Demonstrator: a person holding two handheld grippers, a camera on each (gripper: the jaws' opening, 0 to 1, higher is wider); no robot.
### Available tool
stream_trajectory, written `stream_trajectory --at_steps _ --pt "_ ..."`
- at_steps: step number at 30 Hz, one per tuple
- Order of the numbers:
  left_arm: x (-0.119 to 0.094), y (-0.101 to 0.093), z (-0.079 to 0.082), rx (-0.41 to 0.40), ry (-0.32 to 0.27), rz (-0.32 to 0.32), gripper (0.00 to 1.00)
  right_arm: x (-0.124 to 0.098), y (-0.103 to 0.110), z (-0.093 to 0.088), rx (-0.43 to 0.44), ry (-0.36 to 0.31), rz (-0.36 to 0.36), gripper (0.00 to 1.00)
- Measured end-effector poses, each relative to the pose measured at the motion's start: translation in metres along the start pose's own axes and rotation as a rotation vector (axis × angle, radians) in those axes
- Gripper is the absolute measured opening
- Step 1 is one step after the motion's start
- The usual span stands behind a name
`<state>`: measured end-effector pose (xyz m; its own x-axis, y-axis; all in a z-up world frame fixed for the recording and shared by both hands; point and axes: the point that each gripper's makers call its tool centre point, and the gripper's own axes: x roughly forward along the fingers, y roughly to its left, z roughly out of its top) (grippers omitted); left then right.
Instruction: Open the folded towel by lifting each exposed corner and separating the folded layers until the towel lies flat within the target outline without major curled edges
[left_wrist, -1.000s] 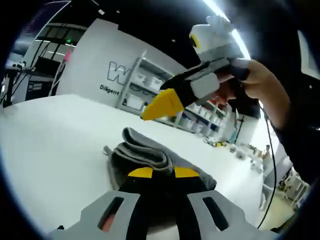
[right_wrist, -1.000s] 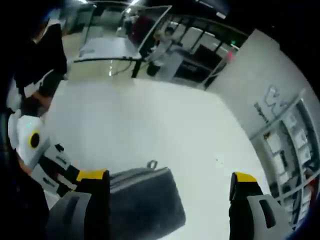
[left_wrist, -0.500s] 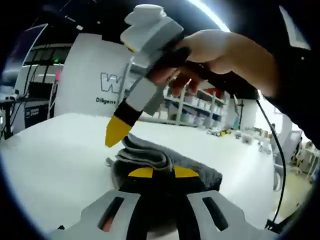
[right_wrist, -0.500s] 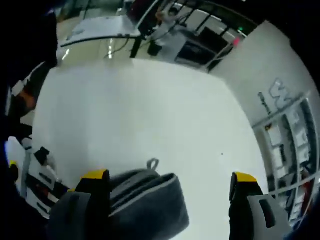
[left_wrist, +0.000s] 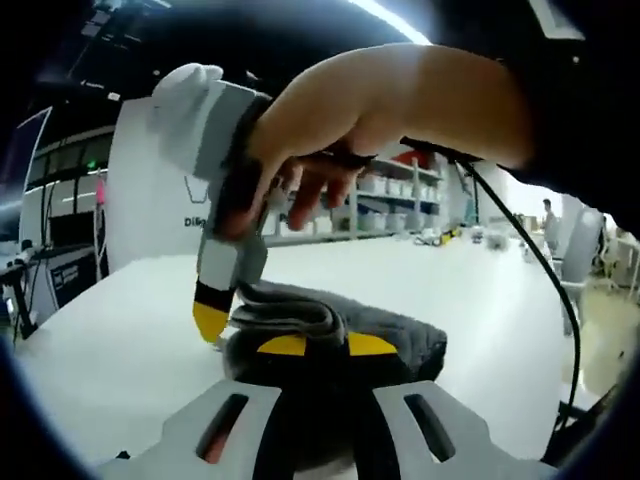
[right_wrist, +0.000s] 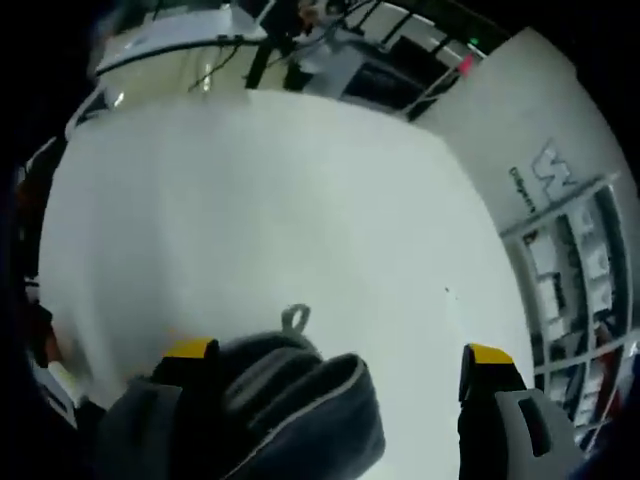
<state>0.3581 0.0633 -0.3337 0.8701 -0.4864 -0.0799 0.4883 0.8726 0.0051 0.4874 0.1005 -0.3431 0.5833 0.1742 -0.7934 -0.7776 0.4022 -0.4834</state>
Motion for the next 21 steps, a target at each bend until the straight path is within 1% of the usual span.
stream_trajectory --at_steps 2,6,8,9,11,14,19,21 --pt "0.001 0.000 0.002 0.023 -0.004 0.007 0.09 0.003 -0.001 -0.009 -0.028 0.038 -0.020 1.00" --pt "0.002 -0.003 0.002 0.050 -0.004 0.011 0.09 0.010 0.003 -0.013 -0.035 0.043 -0.034 1.00" --pt "0.002 -0.004 0.002 0.058 -0.007 0.011 0.09 0.012 0.002 -0.014 -0.055 0.053 -0.049 1.00" --pt "0.002 -0.004 0.003 0.060 -0.010 0.012 0.09 0.013 0.001 -0.017 -0.066 0.065 -0.057 1.00" --pt "0.001 -0.005 0.003 0.073 -0.015 0.020 0.09 0.016 -0.002 -0.024 -0.096 0.116 -0.071 1.00" --pt "0.002 -0.004 0.003 0.077 -0.012 0.021 0.09 0.015 0.001 -0.024 -0.100 0.128 -0.057 1.00" --pt "0.003 -0.001 -0.001 0.092 -0.002 0.035 0.09 -0.001 0.007 -0.015 -0.114 0.110 -0.028 1.00" --pt "0.003 -0.001 -0.001 0.094 -0.001 0.037 0.09 0.001 0.009 -0.016 -0.127 0.116 -0.027 1.00"
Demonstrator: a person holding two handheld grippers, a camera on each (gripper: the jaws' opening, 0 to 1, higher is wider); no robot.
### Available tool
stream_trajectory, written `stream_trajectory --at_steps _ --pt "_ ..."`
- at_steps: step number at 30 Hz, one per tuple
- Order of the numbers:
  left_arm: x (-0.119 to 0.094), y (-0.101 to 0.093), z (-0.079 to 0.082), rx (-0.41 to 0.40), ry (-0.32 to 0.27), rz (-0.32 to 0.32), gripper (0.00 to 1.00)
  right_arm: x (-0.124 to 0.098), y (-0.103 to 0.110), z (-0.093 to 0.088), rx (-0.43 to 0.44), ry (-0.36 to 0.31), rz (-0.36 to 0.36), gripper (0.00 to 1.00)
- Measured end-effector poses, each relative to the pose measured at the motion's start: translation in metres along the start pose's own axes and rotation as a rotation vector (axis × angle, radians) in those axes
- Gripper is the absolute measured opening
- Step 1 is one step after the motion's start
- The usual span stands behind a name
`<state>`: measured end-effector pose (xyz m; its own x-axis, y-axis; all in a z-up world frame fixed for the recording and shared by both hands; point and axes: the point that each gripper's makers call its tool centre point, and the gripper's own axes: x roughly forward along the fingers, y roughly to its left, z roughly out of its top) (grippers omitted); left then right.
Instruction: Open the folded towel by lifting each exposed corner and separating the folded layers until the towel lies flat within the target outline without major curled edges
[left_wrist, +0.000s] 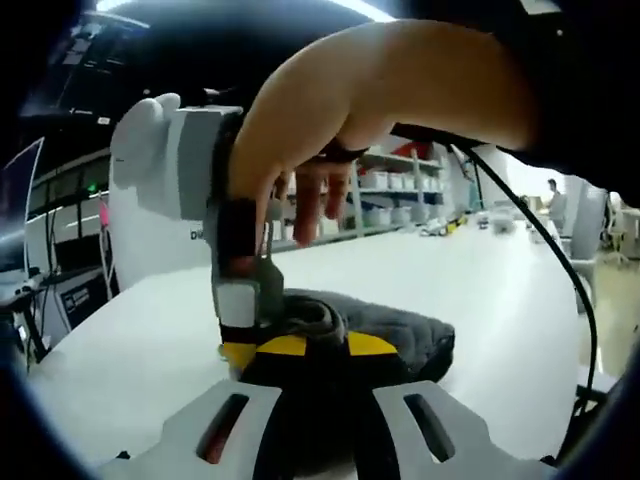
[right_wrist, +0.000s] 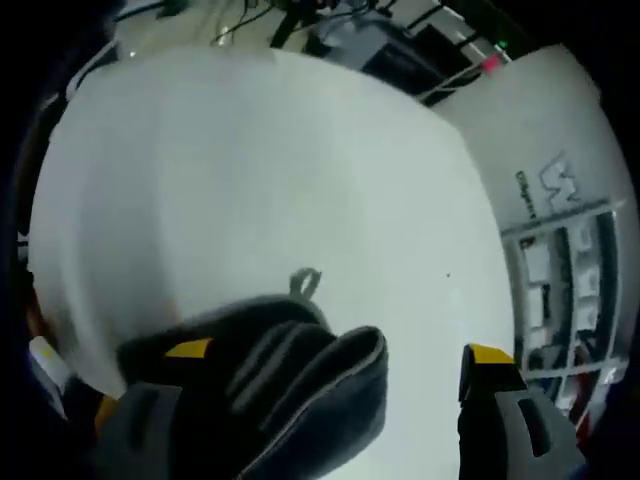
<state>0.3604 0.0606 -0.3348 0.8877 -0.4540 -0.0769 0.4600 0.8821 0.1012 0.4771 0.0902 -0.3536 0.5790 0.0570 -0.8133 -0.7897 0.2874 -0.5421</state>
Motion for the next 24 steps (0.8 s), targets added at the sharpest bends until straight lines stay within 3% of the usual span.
stream_trajectory --at_steps 3,6,15,19,22,24 --pt "0.000 -0.002 0.001 0.004 -0.002 0.002 0.09 0.004 0.008 -0.010 -0.037 0.045 0.012 1.00" --pt "-0.001 -0.002 0.001 0.008 -0.001 0.003 0.09 0.008 0.004 -0.016 -0.067 0.069 -0.026 1.00" --pt "-0.001 -0.001 0.001 0.006 -0.001 0.002 0.09 -0.001 -0.021 -0.003 -0.083 0.021 -0.115 0.98" --pt "-0.001 -0.001 0.002 0.003 -0.001 0.004 0.09 -0.005 -0.023 -0.004 -0.063 0.019 -0.112 0.87" --pt "0.000 0.000 0.002 0.003 -0.001 0.006 0.09 -0.003 -0.012 -0.008 -0.031 0.046 -0.046 0.62" --pt "0.000 0.000 0.002 0.003 0.000 0.006 0.09 -0.001 -0.008 -0.007 -0.017 0.037 -0.019 0.53"
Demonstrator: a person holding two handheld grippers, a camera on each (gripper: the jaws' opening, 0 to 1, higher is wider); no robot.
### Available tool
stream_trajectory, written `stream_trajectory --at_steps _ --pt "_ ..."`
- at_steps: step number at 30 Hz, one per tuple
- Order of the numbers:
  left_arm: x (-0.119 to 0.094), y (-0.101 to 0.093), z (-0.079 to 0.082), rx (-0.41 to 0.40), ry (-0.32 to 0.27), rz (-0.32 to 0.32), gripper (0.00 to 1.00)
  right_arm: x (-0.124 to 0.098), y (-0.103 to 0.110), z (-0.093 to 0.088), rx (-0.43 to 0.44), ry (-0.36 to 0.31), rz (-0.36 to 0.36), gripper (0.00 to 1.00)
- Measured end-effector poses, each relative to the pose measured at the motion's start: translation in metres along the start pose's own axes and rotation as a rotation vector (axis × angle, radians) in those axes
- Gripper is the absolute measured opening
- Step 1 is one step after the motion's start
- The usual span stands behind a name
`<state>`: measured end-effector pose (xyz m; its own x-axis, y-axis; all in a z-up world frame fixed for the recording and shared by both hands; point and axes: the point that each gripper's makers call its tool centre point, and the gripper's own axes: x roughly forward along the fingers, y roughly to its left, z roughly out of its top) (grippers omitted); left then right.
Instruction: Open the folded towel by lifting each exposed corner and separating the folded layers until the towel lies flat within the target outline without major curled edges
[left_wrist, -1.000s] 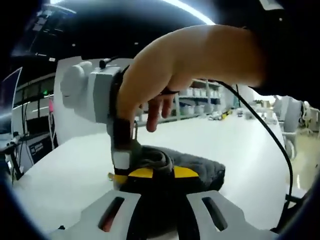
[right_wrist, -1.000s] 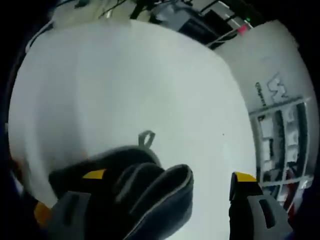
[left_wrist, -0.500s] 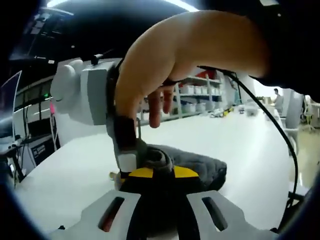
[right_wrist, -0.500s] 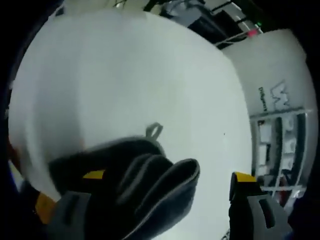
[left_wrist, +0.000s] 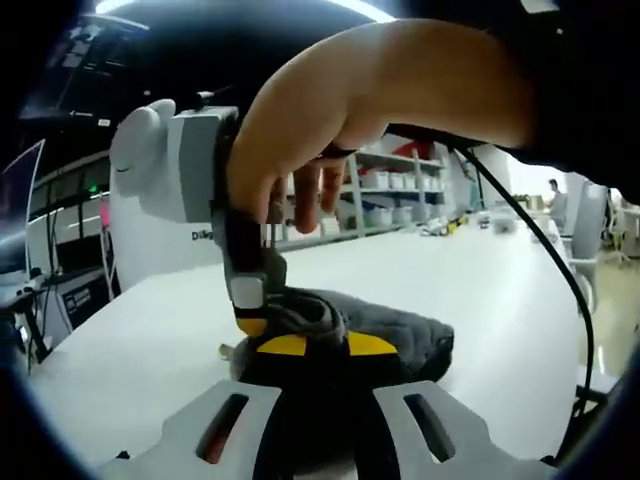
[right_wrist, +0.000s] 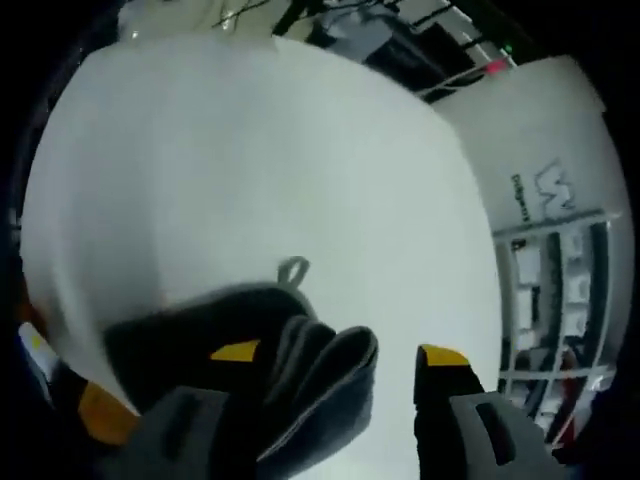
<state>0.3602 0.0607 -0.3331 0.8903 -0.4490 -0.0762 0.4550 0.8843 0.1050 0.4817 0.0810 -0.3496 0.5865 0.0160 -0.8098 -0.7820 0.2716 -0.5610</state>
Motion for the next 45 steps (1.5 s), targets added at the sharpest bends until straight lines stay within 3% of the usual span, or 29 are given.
stream_trajectory --at_steps 8,10,11,16,21,38,41,45 --pt "0.000 0.002 0.001 -0.005 -0.004 0.006 0.09 0.004 -0.002 -0.002 0.048 0.005 0.017 0.53" --pt "0.001 0.001 0.001 -0.004 -0.006 0.005 0.09 0.009 0.011 0.001 0.057 -0.024 0.101 0.46" --pt "0.001 0.001 0.001 -0.002 -0.006 0.005 0.09 0.010 0.015 -0.004 0.087 -0.002 0.125 0.41" --pt "0.000 0.001 0.001 -0.001 -0.008 0.003 0.09 0.015 0.013 -0.004 0.059 -0.012 0.117 0.18" --pt "0.001 -0.001 0.003 -0.001 -0.013 -0.001 0.09 0.010 0.014 -0.003 0.026 -0.025 0.094 0.08" --pt "0.000 -0.006 0.007 -0.015 -0.027 -0.022 0.09 0.008 0.015 -0.001 -0.033 -0.064 0.082 0.05" --pt "0.000 -0.008 0.009 -0.017 -0.028 -0.035 0.08 0.001 0.012 0.000 -0.089 -0.087 0.036 0.05" --pt "0.000 -0.010 0.013 -0.016 -0.035 -0.043 0.08 -0.006 0.010 0.001 -0.064 -0.129 0.033 0.05"
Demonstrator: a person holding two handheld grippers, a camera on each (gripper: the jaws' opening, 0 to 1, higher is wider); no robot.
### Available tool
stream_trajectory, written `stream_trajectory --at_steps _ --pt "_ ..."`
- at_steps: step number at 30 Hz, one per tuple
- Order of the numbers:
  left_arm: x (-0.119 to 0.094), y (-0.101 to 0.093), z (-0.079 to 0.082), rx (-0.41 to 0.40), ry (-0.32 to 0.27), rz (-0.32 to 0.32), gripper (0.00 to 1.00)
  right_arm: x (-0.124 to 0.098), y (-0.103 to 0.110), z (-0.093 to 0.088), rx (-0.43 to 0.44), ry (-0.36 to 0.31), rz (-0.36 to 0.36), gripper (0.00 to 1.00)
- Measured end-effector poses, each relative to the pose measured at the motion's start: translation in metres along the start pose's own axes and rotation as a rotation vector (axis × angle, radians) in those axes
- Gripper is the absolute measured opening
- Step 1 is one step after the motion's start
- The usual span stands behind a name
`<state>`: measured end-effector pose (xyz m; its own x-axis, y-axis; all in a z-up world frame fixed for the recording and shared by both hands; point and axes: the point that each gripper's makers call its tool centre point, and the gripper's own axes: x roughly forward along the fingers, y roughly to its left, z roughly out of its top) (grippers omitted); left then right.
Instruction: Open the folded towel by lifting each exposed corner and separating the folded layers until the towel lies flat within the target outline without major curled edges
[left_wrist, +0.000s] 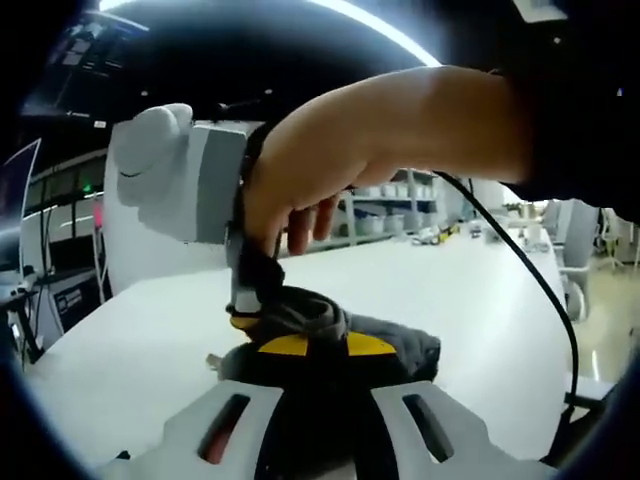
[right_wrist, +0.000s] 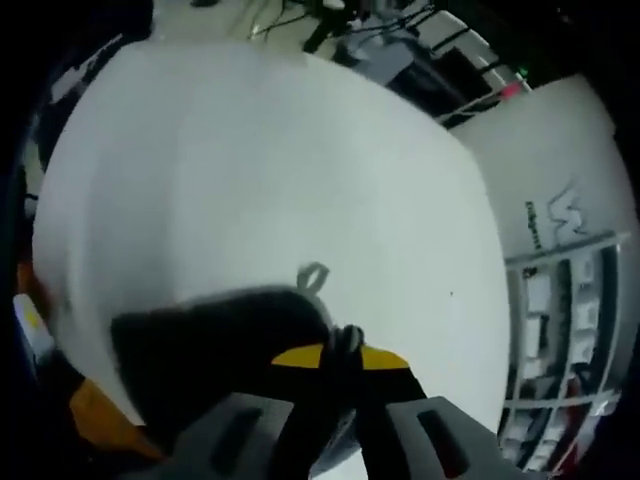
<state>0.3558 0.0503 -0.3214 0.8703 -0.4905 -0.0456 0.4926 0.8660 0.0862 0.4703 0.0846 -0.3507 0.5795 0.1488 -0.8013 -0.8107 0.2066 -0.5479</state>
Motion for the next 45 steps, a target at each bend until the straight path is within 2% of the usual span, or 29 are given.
stream_trajectory --at_steps 7,26,31,37,45 --pt "0.000 -0.002 0.012 0.010 -0.020 -0.008 0.08 -0.014 -0.010 0.003 0.058 -0.091 -0.013 0.05" --pt "0.013 -0.028 0.041 0.046 -0.049 -0.066 0.09 -0.042 -0.029 -0.017 0.173 -0.237 -0.015 0.04" --pt "0.015 -0.038 0.048 0.060 -0.061 -0.081 0.09 -0.056 -0.034 -0.018 0.241 -0.335 -0.005 0.04" --pt "0.023 -0.052 0.056 0.077 -0.069 -0.108 0.09 -0.066 -0.041 -0.033 0.299 -0.395 -0.011 0.04" --pt "0.037 -0.080 0.059 0.079 -0.076 -0.151 0.09 -0.072 -0.045 -0.058 0.342 -0.419 -0.027 0.04"
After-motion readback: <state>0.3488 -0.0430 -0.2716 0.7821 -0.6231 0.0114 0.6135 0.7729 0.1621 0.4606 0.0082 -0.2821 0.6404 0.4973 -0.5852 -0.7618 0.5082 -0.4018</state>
